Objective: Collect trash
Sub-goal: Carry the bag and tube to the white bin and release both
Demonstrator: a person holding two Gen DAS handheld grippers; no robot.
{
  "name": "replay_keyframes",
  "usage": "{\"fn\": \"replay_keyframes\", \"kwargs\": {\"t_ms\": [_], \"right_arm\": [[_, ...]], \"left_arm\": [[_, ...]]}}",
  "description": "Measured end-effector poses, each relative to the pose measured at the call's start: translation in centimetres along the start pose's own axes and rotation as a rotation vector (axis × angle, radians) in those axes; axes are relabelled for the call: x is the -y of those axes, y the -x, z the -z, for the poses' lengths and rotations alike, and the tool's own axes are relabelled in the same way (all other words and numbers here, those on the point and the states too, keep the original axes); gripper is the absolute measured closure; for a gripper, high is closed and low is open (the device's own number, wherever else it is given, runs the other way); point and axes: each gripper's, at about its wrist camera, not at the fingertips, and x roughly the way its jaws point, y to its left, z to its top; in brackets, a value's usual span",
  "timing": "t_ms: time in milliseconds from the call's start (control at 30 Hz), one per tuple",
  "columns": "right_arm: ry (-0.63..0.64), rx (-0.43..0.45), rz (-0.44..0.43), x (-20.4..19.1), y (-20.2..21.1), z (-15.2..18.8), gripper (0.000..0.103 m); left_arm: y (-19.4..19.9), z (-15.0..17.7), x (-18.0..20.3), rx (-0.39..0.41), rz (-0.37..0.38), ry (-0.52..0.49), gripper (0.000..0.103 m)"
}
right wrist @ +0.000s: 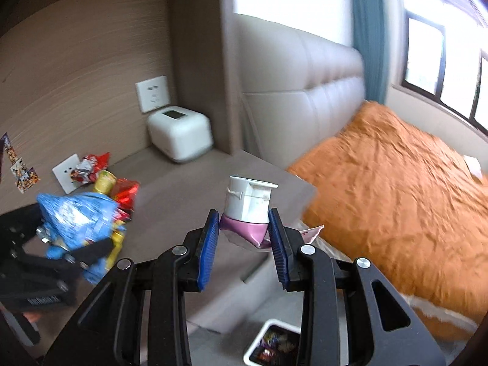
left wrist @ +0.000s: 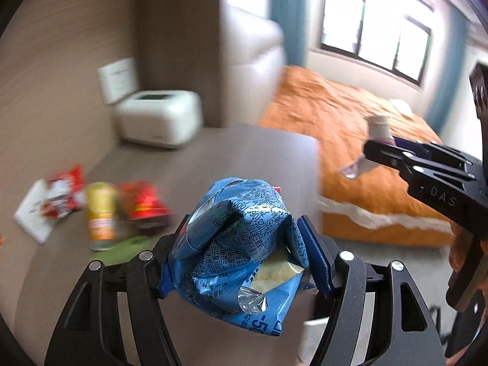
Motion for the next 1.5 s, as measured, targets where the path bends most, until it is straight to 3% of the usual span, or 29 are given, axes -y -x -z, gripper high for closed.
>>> {"fn": "replay_keyframes", "kwargs": {"t_ms": [233, 467, 733, 967, 1067, 1100, 1133, 1167, 1200, 1367, 1500], "right_arm": [[-0.099, -0.072, 0.084, 4.5, 1.9, 4.4, 0.068], [-0.186, -0.172, 0.109, 7.9, 0.6, 9.6, 0.068], [-0.274, -0.337, 0.103, 12.1, -5.9, 18.6, 0.068], [-0.278, -0.47, 0.088, 14.5, -13.3, 27.3, 0.068], [-0.273, -0.529, 0.097, 15.4, -17.3, 31.3, 0.068], [-0.274, -0.542, 0.098, 15.6, -18.1, 32.1, 0.064], [-0.276, -0.56, 0.099, 15.9, -19.2, 33.2, 0.033], [-0.277, -0.577, 0.105, 16.1, -20.1, 34.1, 0.015], [-0.277, -0.585, 0.12, 16.5, -21.2, 35.3, 0.005], [-0.292, -0.635, 0.15, 17.6, -24.1, 37.5, 0.005], [-0.282, -0.646, 0.146, 17.3, -24.6, 37.7, 0.005]], "left_arm": [[-3.9, 1.4, 8.5, -0.094, 0.147, -0.157, 0.036], [-9.8, 5.5, 14.8, -0.249, 0.241, -0.236, 0.036], [-18.9, 12.6, 19.1, -0.432, 0.277, -0.284, 0.036], [-27.9, 18.9, 20.3, -0.544, 0.278, -0.299, 0.035], [-32.0, 22.0, 20.3, -0.58, 0.278, -0.273, 0.028], [-33.5, 22.8, 20.4, -0.589, 0.27, -0.268, 0.024], [-34.8, 23.6, 20.3, -0.601, 0.266, -0.259, 0.007], [-36.1, 24.4, 20.2, -0.624, 0.271, -0.243, 0.004], [-37.4, 25.3, 20.0, -0.643, 0.272, -0.233, 0.005], [-40.8, 28.9, 20.4, -0.68, 0.231, -0.282, 0.005], [-41.6, 29.3, 20.1, -0.687, 0.228, -0.245, 0.005]]}}
